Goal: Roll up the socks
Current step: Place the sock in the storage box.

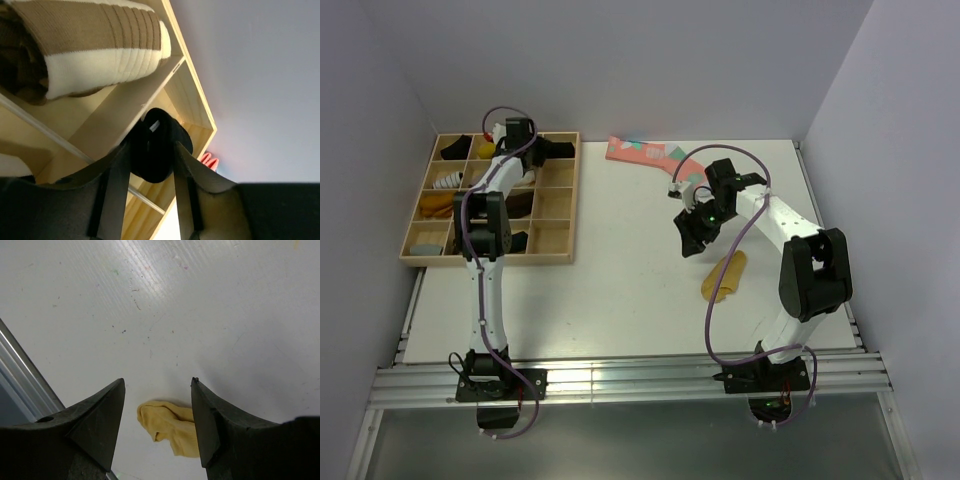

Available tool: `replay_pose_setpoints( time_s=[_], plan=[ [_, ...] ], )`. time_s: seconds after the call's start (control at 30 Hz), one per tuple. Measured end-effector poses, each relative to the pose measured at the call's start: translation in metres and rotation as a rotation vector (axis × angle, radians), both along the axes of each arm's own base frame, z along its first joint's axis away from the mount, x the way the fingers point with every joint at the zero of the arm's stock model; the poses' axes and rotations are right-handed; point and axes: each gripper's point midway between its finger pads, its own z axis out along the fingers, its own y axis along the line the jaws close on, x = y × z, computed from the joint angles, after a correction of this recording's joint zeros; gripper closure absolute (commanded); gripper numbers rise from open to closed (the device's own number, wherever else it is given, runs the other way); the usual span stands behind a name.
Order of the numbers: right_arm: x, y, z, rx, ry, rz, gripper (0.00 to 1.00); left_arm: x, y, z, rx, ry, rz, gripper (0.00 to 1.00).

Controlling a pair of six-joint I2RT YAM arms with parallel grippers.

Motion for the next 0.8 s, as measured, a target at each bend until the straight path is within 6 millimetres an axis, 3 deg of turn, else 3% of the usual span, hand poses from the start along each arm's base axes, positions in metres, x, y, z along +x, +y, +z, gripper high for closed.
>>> replay_pose_setpoints(
  time_s=[0.3,0.53,0.8],
  plan=[
    [-0.005,-0.001,0.000,-0.002,0.021,0.008,0.37,-0.001,-0.004,0.010,-0.010,-0.045,-0.027,0.49],
    [0.003,0.001,0.008,0.003,-0.008,0.006,0.37,-0.018,-0.009,0.027,-0.012,-0.063,-0.069,0.46],
    [0.016,-0.006,0.007,-0.038,-0.054,-0.039,0.37,-0.031,-0.019,0.092,-0.010,-0.216,-0.142,0.47]
  ],
)
